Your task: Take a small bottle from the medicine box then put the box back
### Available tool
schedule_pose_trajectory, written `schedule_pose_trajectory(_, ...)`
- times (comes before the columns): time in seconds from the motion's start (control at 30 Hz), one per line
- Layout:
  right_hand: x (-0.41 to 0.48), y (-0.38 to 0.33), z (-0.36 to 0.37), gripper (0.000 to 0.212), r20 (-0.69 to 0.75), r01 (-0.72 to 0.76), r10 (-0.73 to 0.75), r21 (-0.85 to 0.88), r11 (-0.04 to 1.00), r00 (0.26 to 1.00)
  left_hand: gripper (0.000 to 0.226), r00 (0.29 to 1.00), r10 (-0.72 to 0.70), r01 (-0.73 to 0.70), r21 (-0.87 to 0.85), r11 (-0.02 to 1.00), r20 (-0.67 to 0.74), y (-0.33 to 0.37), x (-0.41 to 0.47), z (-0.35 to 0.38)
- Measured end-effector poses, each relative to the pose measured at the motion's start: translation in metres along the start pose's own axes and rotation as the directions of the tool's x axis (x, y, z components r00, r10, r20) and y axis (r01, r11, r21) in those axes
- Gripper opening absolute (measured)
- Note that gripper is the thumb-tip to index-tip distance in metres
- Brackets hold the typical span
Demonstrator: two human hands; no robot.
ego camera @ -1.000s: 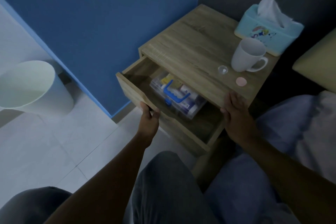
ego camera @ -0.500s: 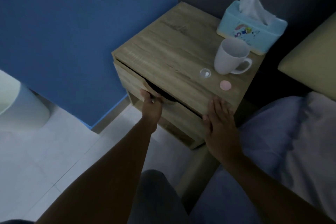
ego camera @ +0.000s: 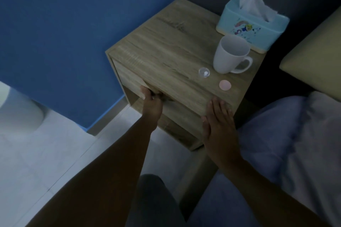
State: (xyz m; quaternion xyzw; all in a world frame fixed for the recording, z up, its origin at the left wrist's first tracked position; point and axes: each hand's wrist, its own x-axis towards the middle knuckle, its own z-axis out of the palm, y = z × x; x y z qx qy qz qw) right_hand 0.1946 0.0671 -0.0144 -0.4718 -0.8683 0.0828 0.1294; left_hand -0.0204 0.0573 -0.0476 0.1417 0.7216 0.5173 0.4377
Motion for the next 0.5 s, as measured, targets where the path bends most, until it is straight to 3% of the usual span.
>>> schedule_pose_trajectory(0.2, 0.008, 0.002, -0.013, 0.053, 0.146, 0.005, 0.000, -0.031, 1.000, 0.989, 0.066, 0.999, -0.039, 0.039, 0.173, 0.984, -0.002, 0.018, -0.015, -0.022)
schedule_pose_trajectory(0.37, 0.017, -0.005, -0.044, 0.052, 0.311, -0.006, -0.011, 0.052, 0.999, 0.950, 0.053, 0.989, 0.109, -0.140, 0.436, 0.889, 0.095, 0.048, -0.066, -0.039)
schedule_pose_trajectory(0.5, 0.013, -0.026, -0.075, 0.056, 0.268, 0.062, -0.093, 0.123, 0.991, 0.959, 0.048, 0.958, 0.235, -0.286, 0.558, 0.779, 0.164, 0.089, -0.111, -0.050)
